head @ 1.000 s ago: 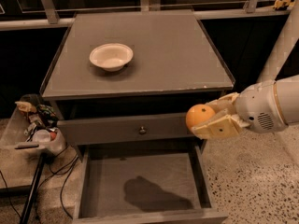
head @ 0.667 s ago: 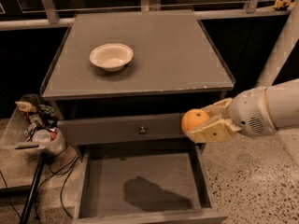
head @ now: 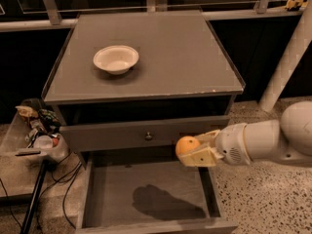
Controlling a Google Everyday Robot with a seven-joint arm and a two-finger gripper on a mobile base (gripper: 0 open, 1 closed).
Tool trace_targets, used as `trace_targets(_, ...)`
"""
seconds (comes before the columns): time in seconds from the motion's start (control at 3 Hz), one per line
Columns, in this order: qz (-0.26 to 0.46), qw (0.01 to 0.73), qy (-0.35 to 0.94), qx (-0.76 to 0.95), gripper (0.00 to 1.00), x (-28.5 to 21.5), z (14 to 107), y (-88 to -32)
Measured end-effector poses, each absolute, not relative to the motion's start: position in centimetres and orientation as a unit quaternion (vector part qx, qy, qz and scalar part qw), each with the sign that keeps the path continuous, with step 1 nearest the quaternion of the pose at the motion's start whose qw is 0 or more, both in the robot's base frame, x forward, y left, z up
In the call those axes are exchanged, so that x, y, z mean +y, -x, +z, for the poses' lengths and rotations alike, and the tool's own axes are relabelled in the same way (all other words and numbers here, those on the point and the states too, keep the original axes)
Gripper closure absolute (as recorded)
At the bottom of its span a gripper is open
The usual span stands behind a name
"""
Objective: Place orange into middle drawer
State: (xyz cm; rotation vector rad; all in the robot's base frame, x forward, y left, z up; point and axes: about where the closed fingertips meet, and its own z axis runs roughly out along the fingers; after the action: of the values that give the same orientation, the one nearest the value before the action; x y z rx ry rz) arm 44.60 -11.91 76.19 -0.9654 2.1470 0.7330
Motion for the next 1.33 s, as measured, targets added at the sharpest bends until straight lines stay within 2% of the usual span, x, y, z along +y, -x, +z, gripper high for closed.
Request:
trace_targets(1.0,0.253,0.359,0.326,0.837,1.00,-9.6,61.9,-47.9)
trace_targets(1.33,0.256,0.357,0.325,0.838,1.00,-9.5,61.6,-47.9)
